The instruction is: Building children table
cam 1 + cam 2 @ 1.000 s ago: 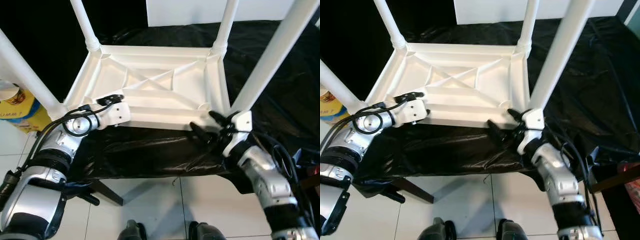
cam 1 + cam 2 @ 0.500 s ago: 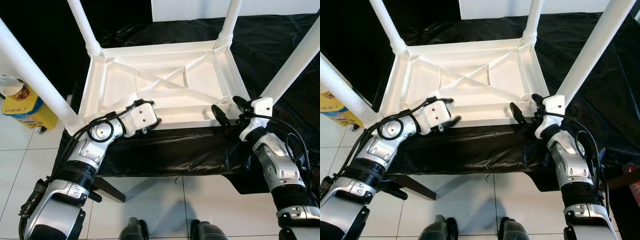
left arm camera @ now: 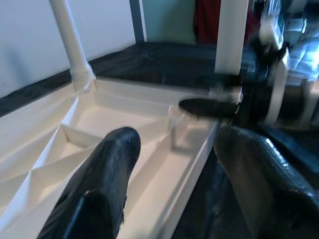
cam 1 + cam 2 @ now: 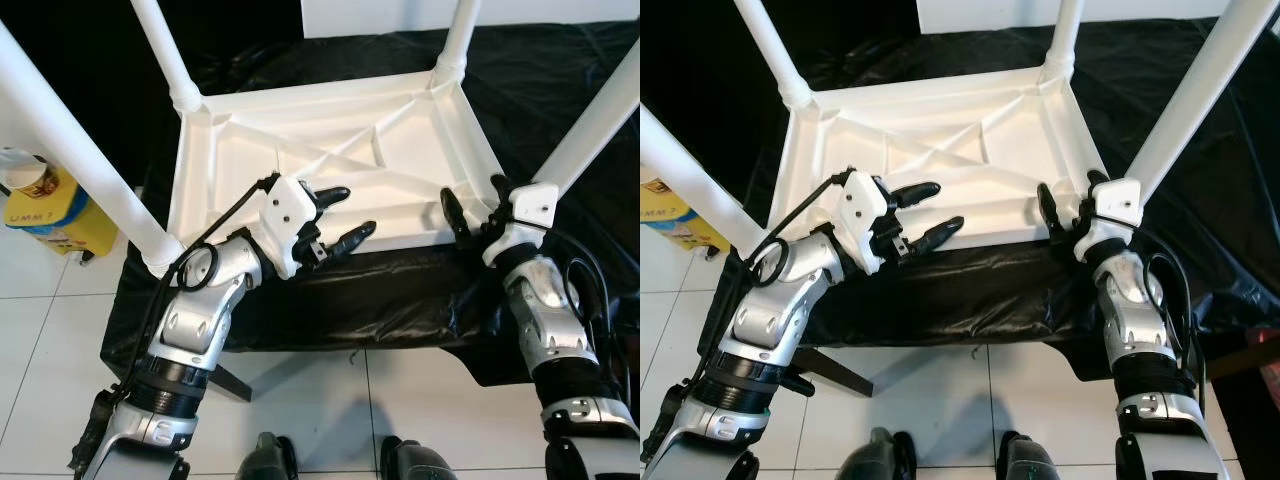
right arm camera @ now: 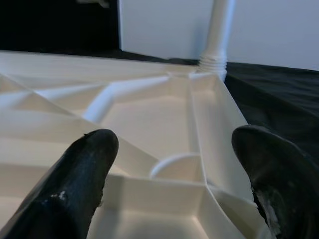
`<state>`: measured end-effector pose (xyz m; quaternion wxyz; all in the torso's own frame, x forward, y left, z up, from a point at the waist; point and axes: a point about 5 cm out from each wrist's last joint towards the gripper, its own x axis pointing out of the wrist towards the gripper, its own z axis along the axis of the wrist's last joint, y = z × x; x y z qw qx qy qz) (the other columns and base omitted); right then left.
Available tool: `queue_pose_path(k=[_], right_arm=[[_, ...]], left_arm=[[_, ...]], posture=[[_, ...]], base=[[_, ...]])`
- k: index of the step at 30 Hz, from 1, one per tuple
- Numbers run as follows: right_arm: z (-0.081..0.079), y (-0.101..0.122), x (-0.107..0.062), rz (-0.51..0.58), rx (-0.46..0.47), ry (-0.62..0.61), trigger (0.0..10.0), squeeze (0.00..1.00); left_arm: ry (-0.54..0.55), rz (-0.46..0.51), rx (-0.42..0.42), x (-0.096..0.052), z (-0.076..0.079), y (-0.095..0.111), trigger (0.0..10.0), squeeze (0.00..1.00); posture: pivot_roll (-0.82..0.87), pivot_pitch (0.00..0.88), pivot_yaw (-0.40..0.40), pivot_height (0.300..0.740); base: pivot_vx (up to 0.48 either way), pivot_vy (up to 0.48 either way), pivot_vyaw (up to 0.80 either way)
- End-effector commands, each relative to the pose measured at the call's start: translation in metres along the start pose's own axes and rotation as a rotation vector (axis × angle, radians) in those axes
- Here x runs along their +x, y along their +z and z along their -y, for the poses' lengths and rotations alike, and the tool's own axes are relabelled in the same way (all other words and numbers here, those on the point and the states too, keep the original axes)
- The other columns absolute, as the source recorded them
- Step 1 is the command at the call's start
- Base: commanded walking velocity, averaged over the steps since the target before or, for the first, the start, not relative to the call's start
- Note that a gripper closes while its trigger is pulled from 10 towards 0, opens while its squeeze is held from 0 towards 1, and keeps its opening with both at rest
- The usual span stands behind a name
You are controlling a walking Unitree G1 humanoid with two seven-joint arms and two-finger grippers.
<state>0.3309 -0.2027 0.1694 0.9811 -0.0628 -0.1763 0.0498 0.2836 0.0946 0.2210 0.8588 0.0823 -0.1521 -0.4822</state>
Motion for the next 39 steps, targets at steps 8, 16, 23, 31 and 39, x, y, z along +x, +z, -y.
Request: queue_pose_path(k=[8, 16, 23, 31, 39], right_arm=[[0.018, -0.013, -0.032, -0.051, -0.009, -0.169, 10.0, 0.0], [0.042, -0.021, -0.054, -0.095, -0.054, -0.211, 10.0, 0.0], [0.065, -0.026, -0.079, -0.148, -0.113, -0.273, 10.0, 0.0], [0.065, -0.029, -0.09, -0.176, -0.119, -0.261, 10.0, 0.0], [0.047, -0.033, -0.095, -0.183, -0.091, -0.22, 10.0, 0.0]], left_arm=[[0.031, -0.018, -0.172, -0.067, 0.004, 0.005, 10.0, 0.0], [0.087, -0.153, -0.192, -0.109, 0.004, -0.01, 10.0, 0.0], [0.16, -0.211, -0.25, -0.156, 0.004, -0.008, 10.0, 0.0], [0.315, -0.357, -0.229, -0.219, -0.024, -0.005, 10.0, 0.0], [0.382, -0.434, -0.211, -0.25, -0.061, -0.003, 10.0, 0.0]], posture=[[0.03, 0.145, 0.001, 0.74], [0.02, 0.115, -0.014, 0.74], [0.02, 0.082, -0.025, 0.74], [0.02, 0.068, -0.043, 0.74], [0.03, 0.069, -0.051, 0.74]], base=[[0.0, 0.0, 0.0], [0.0, 0.0, 0.0], [0.0, 0.0, 0.0], [0.0, 0.0, 0.0], [0.0, 0.0, 0.0]])
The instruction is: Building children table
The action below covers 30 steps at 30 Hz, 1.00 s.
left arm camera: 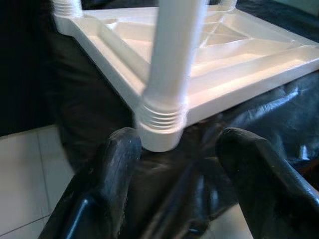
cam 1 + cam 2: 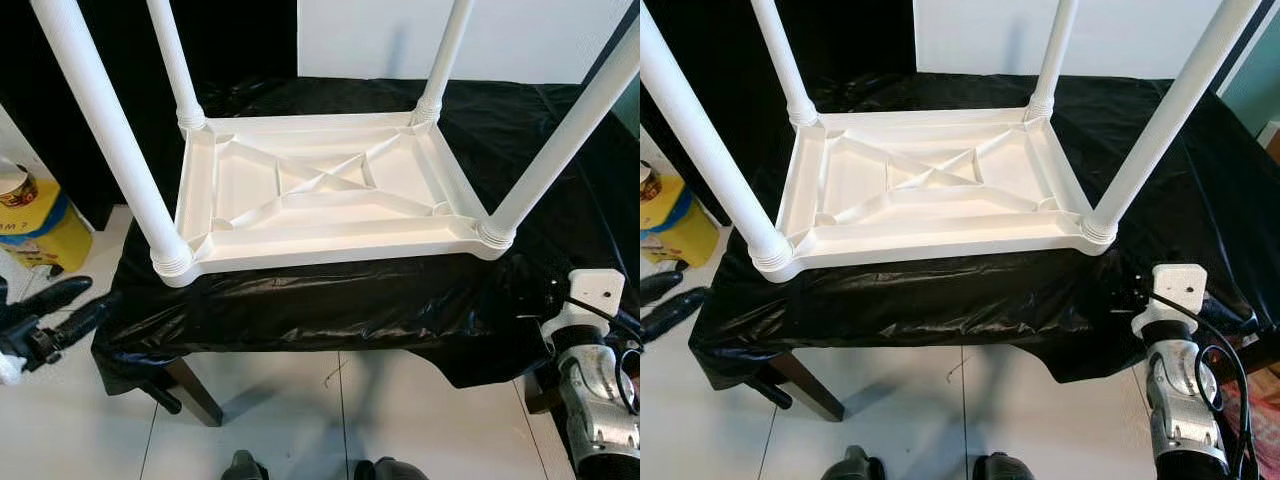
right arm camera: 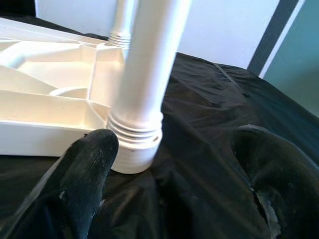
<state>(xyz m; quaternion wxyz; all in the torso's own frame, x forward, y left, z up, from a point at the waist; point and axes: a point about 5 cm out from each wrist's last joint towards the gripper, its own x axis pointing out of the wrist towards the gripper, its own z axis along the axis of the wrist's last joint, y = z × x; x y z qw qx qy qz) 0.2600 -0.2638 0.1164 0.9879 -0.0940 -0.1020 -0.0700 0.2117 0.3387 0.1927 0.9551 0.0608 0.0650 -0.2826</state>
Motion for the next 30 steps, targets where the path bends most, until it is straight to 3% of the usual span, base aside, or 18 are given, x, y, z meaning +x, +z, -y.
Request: queue_pose_path(k=[1, 2, 3, 5, 6, 7, 9, 12, 13, 16, 17, 18, 20, 22, 23, 27, 30], right_arm=[[-0.006, -0.003, -0.006, -0.02, 0.021, 0.006, 10.0, 0.0], [-0.006, -0.003, -0.006, -0.02, 0.021, 0.006, 10.0, 0.0], [-0.025, -0.007, -0.013, -0.035, 0.067, 0.054, 10.0, 0.0], [-0.025, -0.007, -0.013, -0.035, 0.067, 0.054, 10.0, 0.0], [-0.033, -0.007, -0.016, -0.039, 0.084, 0.076, 10.0, 0.0], [-0.033, -0.007, -0.016, -0.039, 0.084, 0.076, 10.0, 0.0], [-0.052, -0.007, -0.021, -0.046, 0.124, 0.138, 10.0, 0.0], [-0.06, -0.006, -0.023, -0.053, 0.144, 0.174, 10.0, 0.0], [-0.073, -0.006, -0.027, -0.067, 0.175, 0.226, 10.0, 0.0], [-0.084, -0.006, -0.03, -0.079, 0.199, 0.278, 10.0, 0.0], [-0.094, -0.005, -0.032, -0.084, 0.217, 0.321, 10.0, 0.0], [-0.094, -0.005, -0.032, -0.084, 0.217, 0.321, 10.0, 0.0], [-0.106, -0.003, -0.033, -0.093, 0.236, 0.363, 10.0, 0.0], [-0.109, -0.002, -0.033, -0.098, 0.245, 0.37, 10.0, 0.0], [-0.109, -0.002, -0.033, -0.098, 0.245, 0.37, 10.0, 0.0], [-0.121, 0.0, -0.024, -0.133, 0.238, 0.382, 10.0, 0.0], [-0.123, -0.001, -0.02, -0.154, 0.216, 0.375, 10.0, 0.0]], left_arm=[[0.011, 0.015, 0.009, 0.002, -0.015, 0.004, 10.0, 0.0], [0.011, 0.015, 0.009, 0.002, -0.015, 0.004, 10.0, 0.0], [0.171, 0.084, 0.01, 0.011, -0.053, 0.019, 10.0, 0.0], [0.171, 0.084, 0.01, 0.011, -0.053, 0.019, 10.0, 0.0], [0.224, 0.092, -0.003, 0.016, -0.064, 0.022, 10.0, 0.0], [0.224, 0.092, -0.003, 0.016, -0.064, 0.022, 10.0, 0.0], [0.312, 0.072, 0.023, 0.029, -0.079, 0.026, 10.0, 0.0], [0.34, 0.068, 0.042, 0.036, -0.084, 0.03, 10.0, 0.0], [0.382, 0.088, 0.059, 0.046, -0.088, 0.039, 10.0, 0.0], [0.422, 0.117, 0.061, 0.056, -0.092, 0.048, 10.0, 0.0], [0.46, 0.145, 0.055, 0.067, -0.094, 0.057, 10.0, 0.0], [0.46, 0.145, 0.055, 0.067, -0.094, 0.057, 10.0, 0.0], [0.495, 0.194, 0.049, 0.084, -0.094, 0.071, 10.0, 0.0], [0.5, 0.213, 0.042, 0.09, -0.093, 0.075, 10.0, 0.0], [0.5, 0.213, 0.042, 0.09, -0.093, 0.075, 10.0, 0.0], [0.431, 0.267, 0.034, 0.122, -0.081, 0.089, 10.0, 0.0], [0.402, 0.285, 0.033, 0.131, -0.076, 0.093, 10.0, 0.0]], posture=[[0.04, 0.069, -0.056, 0.74], [0.04, 0.069, -0.056, 0.74], [0.03, 0.074, -0.054, 0.74], [0.03, 0.074, -0.054, 0.74], [0.03, 0.075, -0.052, 0.74], [0.03, 0.075, -0.052, 0.74], [0.02, 0.085, -0.043, 0.74], [0.01, 0.09, -0.04, 0.74], [0.0, 0.094, -0.04, 0.74], [0.0, 0.097, -0.037, 0.74], [-0.01, 0.099, -0.034, 0.74], [-0.01, 0.099, -0.034, 0.74], [-0.01, 0.103, -0.032, 0.74], [-0.01, 0.103, -0.032, 0.74], [-0.01, 0.103, -0.032, 0.74], [-0.03, 0.108, -0.029, 0.74], [-0.04, 0.111, -0.029, 0.74]], base=[[0.0, 0.0, 0.0], [0.0, 0.0, 0.0], [0.0, 0.0, 0.0], [0.0, 0.0, 0.0], [0.0, 0.0, 0.0], [0.0, 0.0, 0.0], [0.0, 0.0, 0.0], [0.0, 0.0, 0.0], [0.0, 0.0, 0.0], [0.0, 0.0, 0.0], [0.0, 0.0, 0.0], [0.0, 0.0, 0.0], [0.0, 0.0, 0.0], [0.0, 0.0, 0.0], [0.0, 0.0, 0.0], [0.0, 0.0, 0.0], [0.0, 0.0, 0.0]])
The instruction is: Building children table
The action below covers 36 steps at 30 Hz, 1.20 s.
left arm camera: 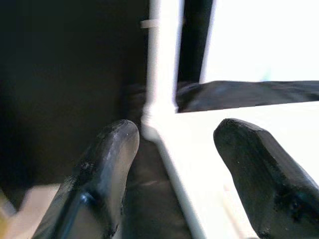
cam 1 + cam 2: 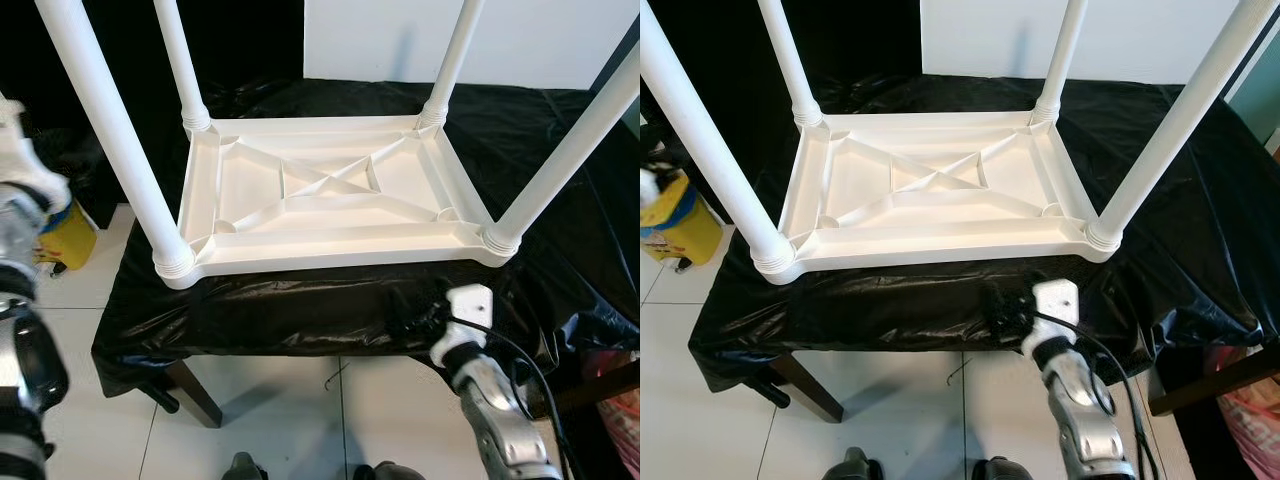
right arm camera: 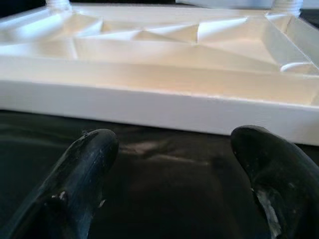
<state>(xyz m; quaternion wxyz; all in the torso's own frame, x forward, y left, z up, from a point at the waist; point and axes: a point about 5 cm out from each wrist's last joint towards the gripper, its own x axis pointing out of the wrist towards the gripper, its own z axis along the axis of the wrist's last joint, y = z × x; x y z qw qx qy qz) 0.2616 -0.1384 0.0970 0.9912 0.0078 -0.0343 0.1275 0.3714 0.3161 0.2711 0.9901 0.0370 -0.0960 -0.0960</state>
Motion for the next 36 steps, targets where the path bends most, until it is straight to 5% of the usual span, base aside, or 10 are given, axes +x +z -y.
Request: queue_pose_path(k=[1, 8, 14, 16, 19, 23, 30, 32, 33, 36], right_arm=[[0.001, -0.008, 0.003, -0.078, -0.035, -0.019, 10.0, 0.0], [-0.003, -0.009, 0.027, -0.167, -0.058, -0.019, 10.0, 0.0], [-0.004, -0.006, 0.039, -0.171, -0.058, -0.013, 10.0, 0.0], [-0.004, -0.006, 0.044, -0.18, -0.042, -0.023, 10.0, 0.0], [-0.004, -0.006, 0.046, -0.183, -0.038, -0.025, 10.0, 0.0], [-0.002, 0.001, 0.061, -0.185, -0.047, -0.033, 10.0, 0.0], [0.005, 0.005, 0.07, -0.17, -0.103, -0.019, 10.0, 0.0], [0.005, 0.005, 0.07, -0.17, -0.103, -0.019, 10.0, 0.0], [0.009, 0.007, 0.073, -0.151, -0.122, 0.009, 10.0, 0.0], [0.011, 0.008, 0.076, -0.137, -0.138, 0.042, 10.0, 0.0]], left_arm=[[-0.035, 0.009, 0.01, 0.008, 0.009, 0.001, 10.0, 0.0], [-0.176, 0.123, -0.1, 0.029, 0.041, 0.012, 10.0, 0.0], [-0.32, 0.13, -0.186, 0.031, 0.056, 0.006, 10.0, 0.0], [-0.43, 0.123, -0.202, 0.029, 0.064, 0.001, 10.0, 0.0], [-0.453, 0.122, -0.204, 0.028, 0.066, 0.0, 10.0, 0.0], [-0.685, 0.184, -0.238, 0.021, 0.089, -0.007, 10.0, 0.0], [-0.76, 0.267, -0.258, 0.009, 0.125, -0.011, 10.0, 0.0], [-0.76, 0.267, -0.258, 0.009, 0.125, -0.011, 10.0, 0.0], [-0.762, 0.3, -0.269, 0.001, 0.146, -0.009, 10.0, 0.0], [-0.762, 0.327, -0.284, -0.006, 0.166, -0.006, 10.0, 0.0]], posture=[[-0.04, 0.114, -0.03, 0.74], [-0.04, 0.122, -0.042, 0.74], [-0.04, 0.126, -0.042, 0.74], [-0.03, 0.131, -0.041, 0.74], [-0.03, 0.131, -0.041, 0.74], [-0.02, 0.147, -0.046, 0.74], [-0.01, 0.162, -0.053, 0.74], [-0.01, 0.162, -0.053, 0.74], [-0.01, 0.171, -0.05, 0.74], [-0.01, 0.177, -0.045, 0.74]], base=[[0.0, 0.0, 0.0], [0.0, 0.0, 0.0], [0.0, 0.0, 0.0], [0.0, 0.0, 0.0], [0.0, 0.0, 0.0], [0.0, 0.0, 0.0], [0.0, 0.0, 0.0], [0.0, 0.0, 0.0], [0.0, 0.0, 0.0], [0.0, 0.0, 0.0]])
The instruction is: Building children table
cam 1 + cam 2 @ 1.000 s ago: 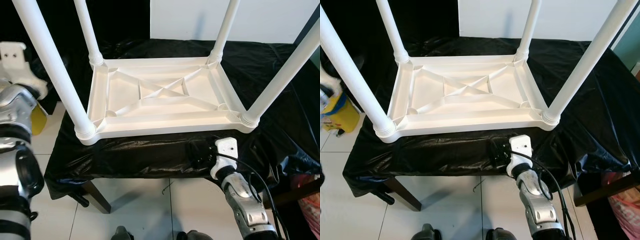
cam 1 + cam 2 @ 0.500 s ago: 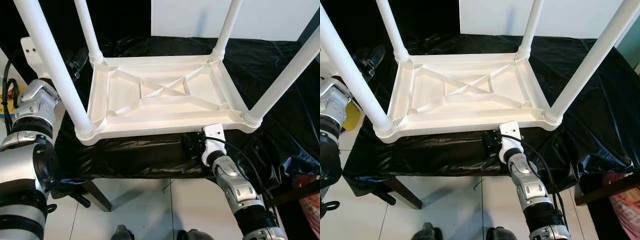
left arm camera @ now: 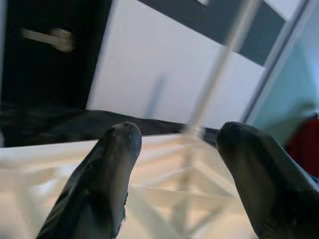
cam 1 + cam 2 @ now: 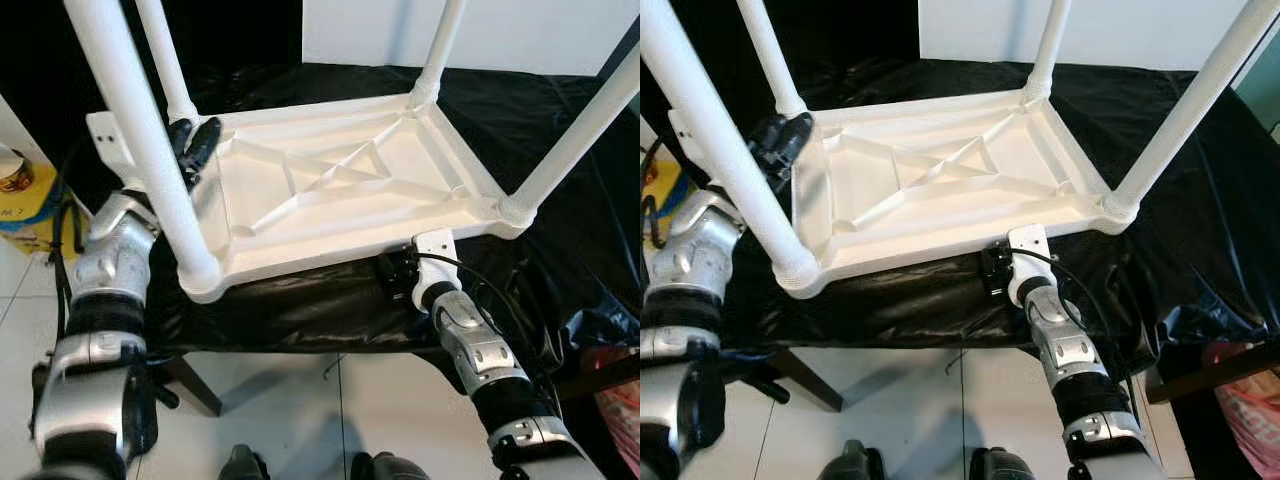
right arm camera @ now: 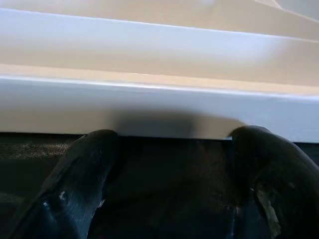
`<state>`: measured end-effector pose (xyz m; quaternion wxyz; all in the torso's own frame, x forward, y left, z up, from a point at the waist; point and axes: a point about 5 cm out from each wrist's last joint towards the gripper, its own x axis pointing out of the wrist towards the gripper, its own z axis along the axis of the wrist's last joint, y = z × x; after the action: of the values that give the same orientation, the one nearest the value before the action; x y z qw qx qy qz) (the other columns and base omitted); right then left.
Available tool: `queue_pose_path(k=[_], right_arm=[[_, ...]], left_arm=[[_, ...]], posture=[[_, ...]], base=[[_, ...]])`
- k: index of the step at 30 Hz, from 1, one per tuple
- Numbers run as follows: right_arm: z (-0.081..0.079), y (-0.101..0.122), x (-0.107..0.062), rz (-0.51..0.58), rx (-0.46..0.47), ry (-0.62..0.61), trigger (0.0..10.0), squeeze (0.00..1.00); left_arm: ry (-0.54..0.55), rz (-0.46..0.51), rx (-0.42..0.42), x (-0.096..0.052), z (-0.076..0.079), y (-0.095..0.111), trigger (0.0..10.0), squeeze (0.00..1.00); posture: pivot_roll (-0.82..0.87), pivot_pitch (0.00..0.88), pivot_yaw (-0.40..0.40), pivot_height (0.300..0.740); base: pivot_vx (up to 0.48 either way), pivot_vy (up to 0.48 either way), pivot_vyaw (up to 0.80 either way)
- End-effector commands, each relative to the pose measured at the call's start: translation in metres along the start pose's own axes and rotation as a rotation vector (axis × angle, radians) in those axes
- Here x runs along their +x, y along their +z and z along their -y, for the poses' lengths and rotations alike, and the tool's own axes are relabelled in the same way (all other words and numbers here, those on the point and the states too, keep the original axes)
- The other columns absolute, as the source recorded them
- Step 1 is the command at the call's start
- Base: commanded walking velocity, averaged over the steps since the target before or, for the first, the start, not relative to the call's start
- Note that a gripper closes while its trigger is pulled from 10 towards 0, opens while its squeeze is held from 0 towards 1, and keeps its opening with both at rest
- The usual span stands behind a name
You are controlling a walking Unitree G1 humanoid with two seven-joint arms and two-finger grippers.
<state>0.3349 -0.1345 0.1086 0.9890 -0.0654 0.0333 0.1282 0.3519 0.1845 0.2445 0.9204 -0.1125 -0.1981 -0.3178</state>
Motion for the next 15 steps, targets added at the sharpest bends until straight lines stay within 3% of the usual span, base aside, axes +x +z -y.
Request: queue_pose_path(k=[1, 3, 4, 6, 8, 13, 15], right_arm=[[-0.002, 0.003, 0.003, 0.022, -0.02, 0.045, 10.0, 0.0], [0.0, 0.003, 0.005, 0.037, -0.03, 0.075, 10.0, 0.0], [0.0, 0.003, 0.005, 0.037, -0.03, 0.075, 10.0, 0.0], [0.001, 0.003, 0.006, 0.069, -0.028, 0.122, 10.0, 0.0], [0.001, 0.003, 0.006, 0.075, -0.031, 0.129, 10.0, 0.0], [0.001, 0.002, 0.008, 0.111, 0.016, 0.155, 10.0, 0.0], [0.001, 0.002, 0.009, 0.116, 0.027, 0.158, 10.0, 0.0]], left_arm=[[-0.345, 0.018, -0.014, 0.007, 0.039, -0.002, 10.0, 0.0], [-0.335, 0.035, -0.035, 0.01, 0.057, -0.005, 10.0, 0.0], [-0.335, 0.035, -0.035, 0.01, 0.057, -0.005, 10.0, 0.0], [-0.338, 0.038, -0.067, 0.014, 0.084, -0.013, 10.0, 0.0], [-0.342, 0.038, -0.075, 0.014, 0.089, -0.014, 10.0, 0.0], [-0.352, 0.063, -0.169, 0.023, 0.126, -0.024, 10.0, 0.0], [-0.354, 0.066, -0.177, 0.025, 0.133, -0.026, 10.0, 0.0]], posture=[[-0.01, 0.177, -0.045, 0.74], [-0.01, 0.187, -0.043, 0.74], [-0.01, 0.187, -0.043, 0.74], [-0.01, 0.198, -0.041, 0.74], [-0.01, 0.201, -0.041, 0.74], [0.0, 0.217, -0.035, 0.74], [0.0, 0.217, -0.035, 0.74]], base=[[0.0, 0.0, 0.0], [0.0, 0.0, 0.0], [0.0, 0.0, 0.0], [0.0, 0.0, 0.0], [0.0, 0.0, 0.0], [0.0, 0.0, 0.0], [0.0, 0.0, 0.0]])
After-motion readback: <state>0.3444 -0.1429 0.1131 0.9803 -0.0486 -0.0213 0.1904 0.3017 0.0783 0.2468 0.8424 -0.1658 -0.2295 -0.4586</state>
